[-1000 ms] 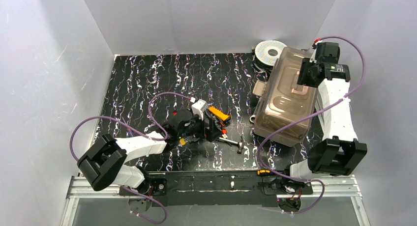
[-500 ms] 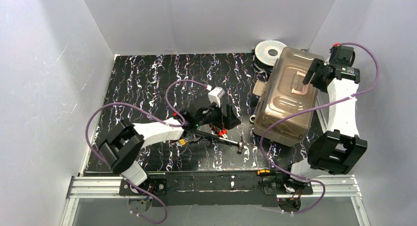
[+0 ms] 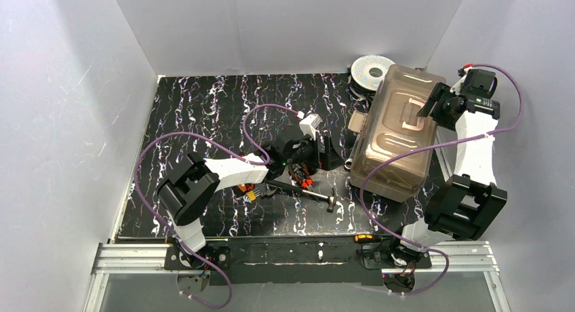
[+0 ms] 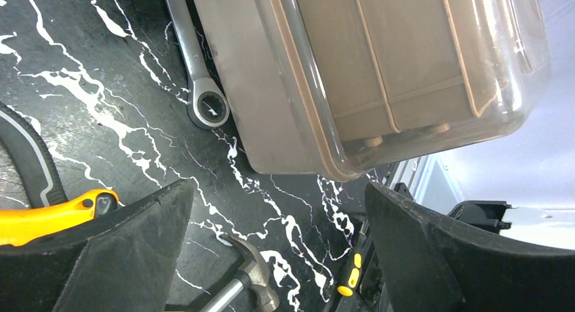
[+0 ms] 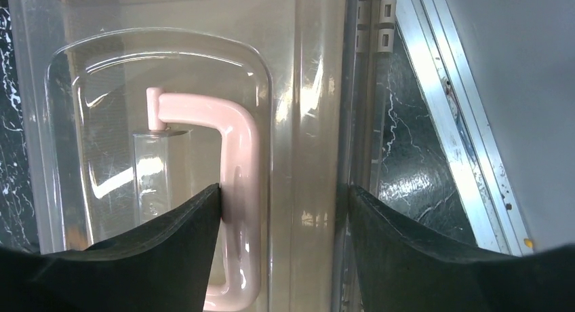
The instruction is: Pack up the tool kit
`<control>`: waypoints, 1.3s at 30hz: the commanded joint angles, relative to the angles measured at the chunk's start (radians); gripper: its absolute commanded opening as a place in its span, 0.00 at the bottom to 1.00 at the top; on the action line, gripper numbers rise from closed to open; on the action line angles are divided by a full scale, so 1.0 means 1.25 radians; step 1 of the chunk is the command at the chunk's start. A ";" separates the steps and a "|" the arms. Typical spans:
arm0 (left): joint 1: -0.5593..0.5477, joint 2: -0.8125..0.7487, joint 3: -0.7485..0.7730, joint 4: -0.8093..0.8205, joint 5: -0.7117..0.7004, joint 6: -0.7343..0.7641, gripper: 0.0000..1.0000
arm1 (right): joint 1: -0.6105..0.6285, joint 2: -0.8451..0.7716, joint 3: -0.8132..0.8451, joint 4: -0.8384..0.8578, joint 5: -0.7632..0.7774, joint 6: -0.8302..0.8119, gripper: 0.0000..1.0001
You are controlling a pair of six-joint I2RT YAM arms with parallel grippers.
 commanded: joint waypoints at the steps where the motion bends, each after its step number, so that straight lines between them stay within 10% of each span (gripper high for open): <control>1: -0.005 -0.043 0.028 -0.029 -0.032 0.045 0.98 | 0.072 0.042 -0.061 -0.026 -0.149 -0.047 0.61; 28: 0.014 -0.437 -0.092 -0.311 -0.349 0.090 0.98 | 0.461 0.153 0.141 -0.107 -0.147 -0.038 0.60; 39: 0.021 -0.469 -0.054 -0.370 -0.351 0.115 0.98 | 0.592 0.084 0.207 -0.218 0.426 -0.074 0.60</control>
